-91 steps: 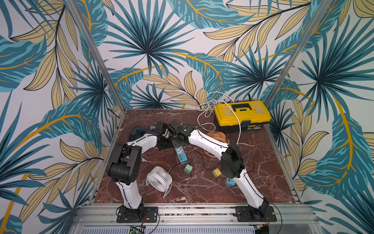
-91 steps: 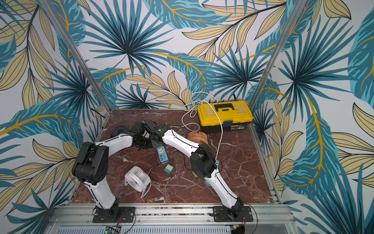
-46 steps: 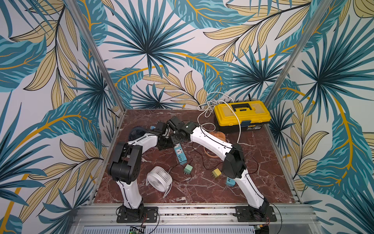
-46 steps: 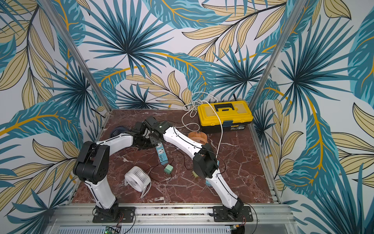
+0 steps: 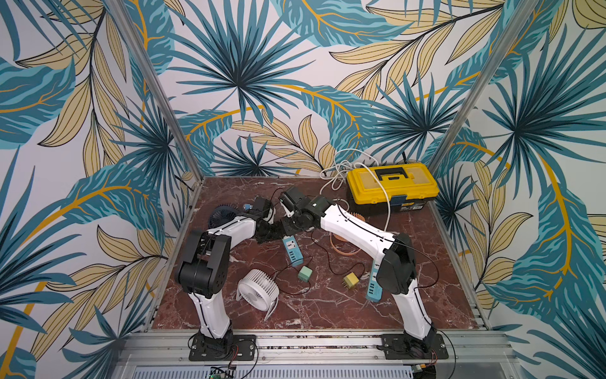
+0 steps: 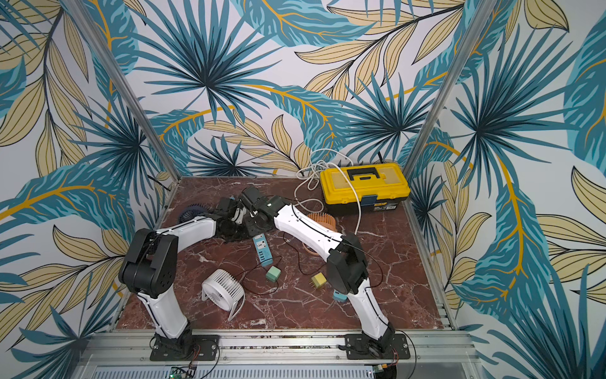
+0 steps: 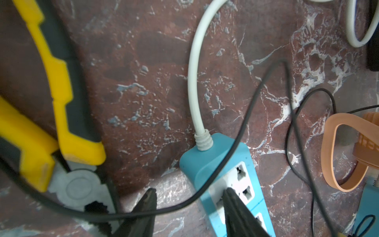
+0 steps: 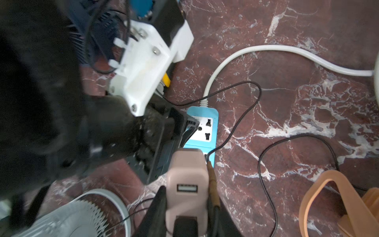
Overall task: Unplug the desk fan from the power strip
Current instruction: Place the plug at the center of the board.
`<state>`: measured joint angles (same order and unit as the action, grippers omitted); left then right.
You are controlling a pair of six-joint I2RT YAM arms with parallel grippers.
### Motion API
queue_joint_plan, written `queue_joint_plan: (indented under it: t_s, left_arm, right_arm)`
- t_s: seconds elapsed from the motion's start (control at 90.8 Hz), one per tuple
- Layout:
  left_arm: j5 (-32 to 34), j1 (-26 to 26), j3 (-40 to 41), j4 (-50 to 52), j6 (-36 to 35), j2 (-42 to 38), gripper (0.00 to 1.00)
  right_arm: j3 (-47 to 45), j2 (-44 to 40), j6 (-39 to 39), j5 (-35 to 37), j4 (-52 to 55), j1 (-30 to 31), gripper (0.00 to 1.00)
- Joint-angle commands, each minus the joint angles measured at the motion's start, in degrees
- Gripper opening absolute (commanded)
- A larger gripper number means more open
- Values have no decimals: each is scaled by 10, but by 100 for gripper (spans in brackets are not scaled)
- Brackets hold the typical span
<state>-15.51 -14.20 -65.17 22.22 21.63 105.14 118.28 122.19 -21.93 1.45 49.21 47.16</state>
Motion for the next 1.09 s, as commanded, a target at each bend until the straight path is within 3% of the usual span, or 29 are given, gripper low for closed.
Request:
queue_joint_plan:
  t_s: [0.0, 0.187, 0.386, 0.518, 0.716, 1.079]
  left_arm:
    - [-4, -2, 20, -34, 7, -28, 56]
    - [-19, -2, 41, -102, 23, -83, 57]
    - [-22, -2, 81, -170, 30, -145, 58]
    - [-22, -2, 112, -215, 37, -181, 58]
    - [-16, -2, 147, -255, 34, -222, 58]
    - [-4, -3, 152, -246, 27, -232, 58]
  right_arm:
    - [-47, -32, -4, -79, -34, -22, 9]
    - [-114, -43, -39, -133, -81, -59, 9]
    - [-84, 5, -77, -184, -127, -89, 9]
    - [-58, 51, -95, -192, -148, -105, 9]
    - [-92, 62, -121, -173, -192, -121, 11]
    - [-74, 125, -125, -184, -214, -146, 13]
